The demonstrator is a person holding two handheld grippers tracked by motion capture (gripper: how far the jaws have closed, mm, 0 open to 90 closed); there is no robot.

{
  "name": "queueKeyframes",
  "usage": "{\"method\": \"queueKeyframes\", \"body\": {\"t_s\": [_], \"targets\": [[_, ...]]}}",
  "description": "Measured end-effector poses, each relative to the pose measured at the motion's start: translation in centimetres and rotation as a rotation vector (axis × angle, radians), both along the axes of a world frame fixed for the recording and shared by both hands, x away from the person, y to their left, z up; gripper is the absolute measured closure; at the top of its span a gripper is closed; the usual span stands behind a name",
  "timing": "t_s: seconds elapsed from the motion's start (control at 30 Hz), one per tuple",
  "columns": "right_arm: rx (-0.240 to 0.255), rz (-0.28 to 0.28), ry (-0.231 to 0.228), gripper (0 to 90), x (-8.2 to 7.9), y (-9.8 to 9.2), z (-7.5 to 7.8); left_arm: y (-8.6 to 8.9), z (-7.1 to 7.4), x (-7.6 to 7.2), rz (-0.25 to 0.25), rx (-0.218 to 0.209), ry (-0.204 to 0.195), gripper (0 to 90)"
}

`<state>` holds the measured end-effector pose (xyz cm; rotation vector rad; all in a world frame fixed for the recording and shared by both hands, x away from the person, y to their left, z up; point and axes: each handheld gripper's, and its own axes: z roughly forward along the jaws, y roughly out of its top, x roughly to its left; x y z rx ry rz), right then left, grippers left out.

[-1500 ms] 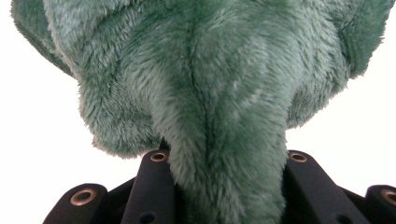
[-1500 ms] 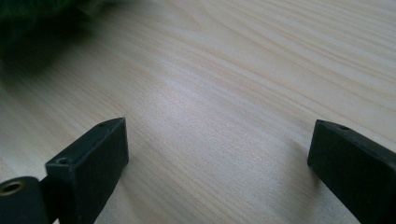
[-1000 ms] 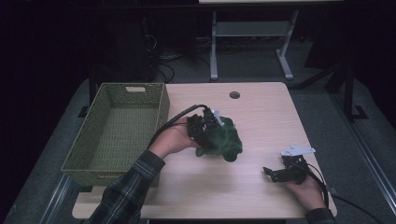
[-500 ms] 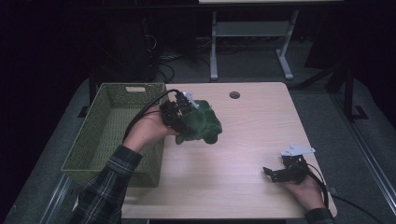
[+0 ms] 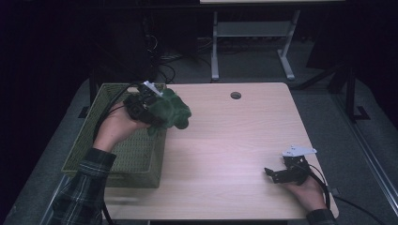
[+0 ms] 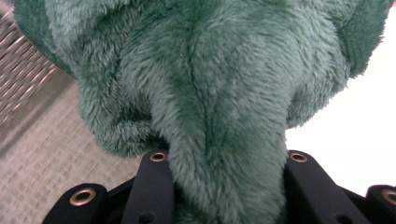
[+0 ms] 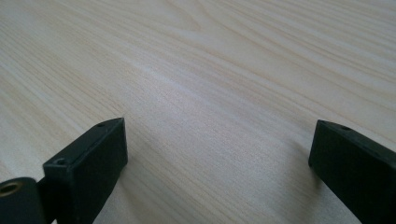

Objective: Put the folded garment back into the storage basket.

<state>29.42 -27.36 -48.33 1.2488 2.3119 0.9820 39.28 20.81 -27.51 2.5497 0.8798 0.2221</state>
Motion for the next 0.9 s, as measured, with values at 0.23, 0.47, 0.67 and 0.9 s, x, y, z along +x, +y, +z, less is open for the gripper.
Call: {"method": "queueKeyframes", "body": {"t_s": [0.23, 0.47, 0.67, 0.9], "targets": [[-0.001, 0.0, 0.0, 3.9, 0.0, 0.0, 0.0, 4.2, -1.1, 0.2, 0.12, 0.027, 0.009, 68.1], [-0.001, 0.0, 0.0, 3.9, 0.0, 0.0, 0.0, 7.6, -3.2, 0.6, 0.244, 0.032, 0.031, 68.1], [-0.001, 0.0, 0.001, 3.9, 0.0, 0.0, 0.0, 9.3, -6.5, 1.2, 0.3, 0.067, 0.08, 68.1], [-0.001, 0.0, 0.0, 3.9, 0.0, 0.0, 0.0, 10.1, -10.2, 1.6, 0.332, 0.08, 0.138, 68.0]]}}
